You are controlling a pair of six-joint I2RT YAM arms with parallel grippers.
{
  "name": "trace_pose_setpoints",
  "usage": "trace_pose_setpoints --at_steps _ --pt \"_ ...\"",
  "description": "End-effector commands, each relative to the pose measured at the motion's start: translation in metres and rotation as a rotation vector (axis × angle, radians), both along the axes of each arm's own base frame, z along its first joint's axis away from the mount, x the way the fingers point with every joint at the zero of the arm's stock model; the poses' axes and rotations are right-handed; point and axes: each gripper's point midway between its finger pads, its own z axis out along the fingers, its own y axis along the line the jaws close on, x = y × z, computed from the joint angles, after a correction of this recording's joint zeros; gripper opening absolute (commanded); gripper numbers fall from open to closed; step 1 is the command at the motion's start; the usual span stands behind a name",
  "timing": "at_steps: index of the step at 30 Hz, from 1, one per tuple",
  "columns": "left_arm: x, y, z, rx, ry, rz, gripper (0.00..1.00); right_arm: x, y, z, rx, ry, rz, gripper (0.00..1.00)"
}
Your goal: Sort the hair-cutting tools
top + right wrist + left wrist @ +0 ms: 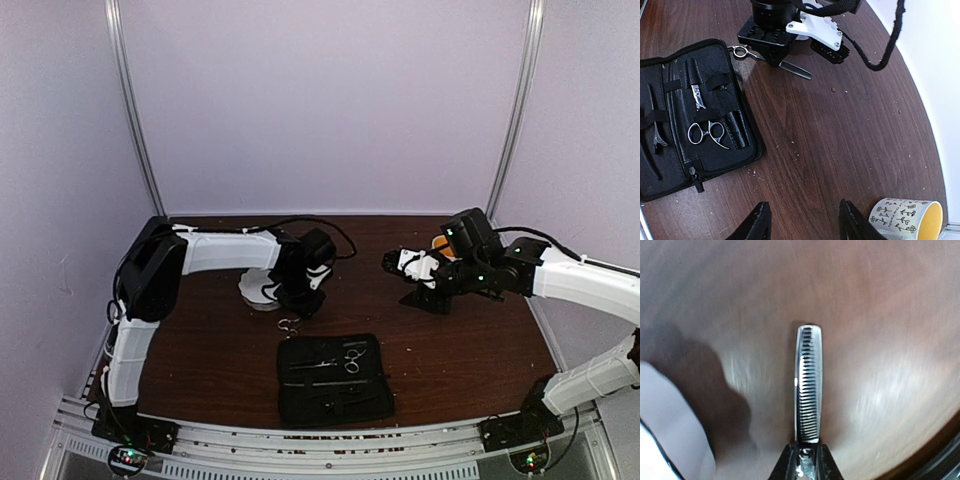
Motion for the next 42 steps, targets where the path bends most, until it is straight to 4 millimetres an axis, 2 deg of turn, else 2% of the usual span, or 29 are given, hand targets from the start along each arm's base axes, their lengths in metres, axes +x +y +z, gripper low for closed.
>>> trace_pose_setpoints --at_steps 1,11,15,19,21,24,29,42 --pt "-0.033 0.028 -0.004 0.087 0.073 -0.119 0.11 0.001 0.001 -0.002 0.003 0.002 0.008 0.47" --pt "-0.081 0.078 -0.012 0.173 0.165 -0.177 0.09 0.0 0.001 -0.004 0.0 0.01 0.013 0.47" --pt "-0.105 0.11 -0.022 0.23 0.203 -0.165 0.11 -0.001 0.002 -0.005 -0.001 0.015 0.016 0.47" --pt "-0.125 0.132 -0.028 0.251 0.236 -0.148 0.16 -0.001 0.002 -0.004 0.002 0.014 0.017 0.47" --pt "-0.13 0.141 -0.029 0.267 0.236 -0.142 0.24 -0.001 0.002 -0.006 -0.001 0.018 0.019 0.48" --pt "-0.132 0.146 -0.026 0.271 0.228 -0.139 0.34 -0.002 0.003 -0.008 -0.004 0.026 0.023 0.47" --pt "-0.136 0.149 -0.024 0.271 0.227 -0.146 0.35 -0.002 0.004 -0.008 -0.005 0.029 0.025 0.47" --pt "-0.144 0.165 -0.028 0.363 0.285 -0.162 0.15 -0.002 0.003 -0.01 -0.011 0.034 0.028 0.48"
